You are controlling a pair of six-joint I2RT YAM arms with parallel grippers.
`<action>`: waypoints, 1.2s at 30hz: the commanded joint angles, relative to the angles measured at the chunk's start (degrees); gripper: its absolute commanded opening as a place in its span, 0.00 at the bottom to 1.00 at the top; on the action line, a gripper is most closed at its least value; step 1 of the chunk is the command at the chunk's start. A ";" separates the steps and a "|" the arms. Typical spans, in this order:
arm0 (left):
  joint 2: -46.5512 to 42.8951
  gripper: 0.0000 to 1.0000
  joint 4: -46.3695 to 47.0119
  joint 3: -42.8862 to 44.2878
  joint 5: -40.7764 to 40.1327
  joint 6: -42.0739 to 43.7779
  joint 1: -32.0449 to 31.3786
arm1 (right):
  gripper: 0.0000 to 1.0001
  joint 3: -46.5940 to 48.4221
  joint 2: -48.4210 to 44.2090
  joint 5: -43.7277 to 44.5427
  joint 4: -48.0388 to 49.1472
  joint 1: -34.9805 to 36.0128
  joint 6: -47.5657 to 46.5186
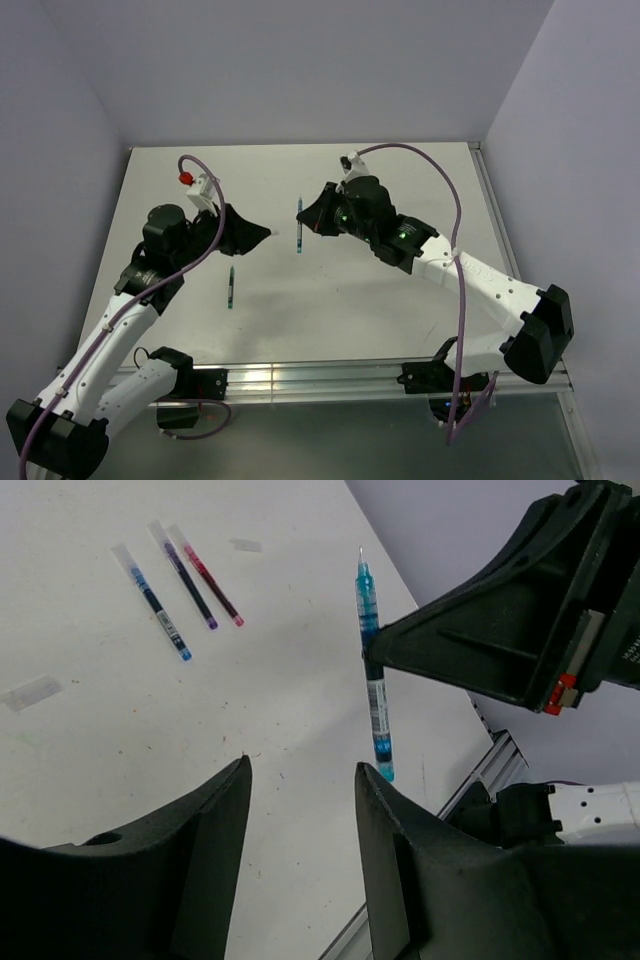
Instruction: Insert the pens into the pen caps
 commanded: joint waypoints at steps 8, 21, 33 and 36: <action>1.68 0.49 8.24 0.56 6.60 -5.33 3.48 | 0.00 -4.73 -3.48 -14.11 13.63 3.39 -7.47; 0.54 0.50 14.31 -1.64 8.54 -7.72 4.18 | 0.00 -2.80 1.26 -18.35 17.33 4.97 -5.45; 0.89 0.49 13.96 -2.25 8.63 -7.72 4.27 | 0.00 -1.04 2.41 -16.86 17.42 5.85 -5.01; 1.06 0.49 14.40 -2.43 8.89 -7.81 4.27 | 0.00 -0.61 2.58 -17.12 17.42 5.94 -5.19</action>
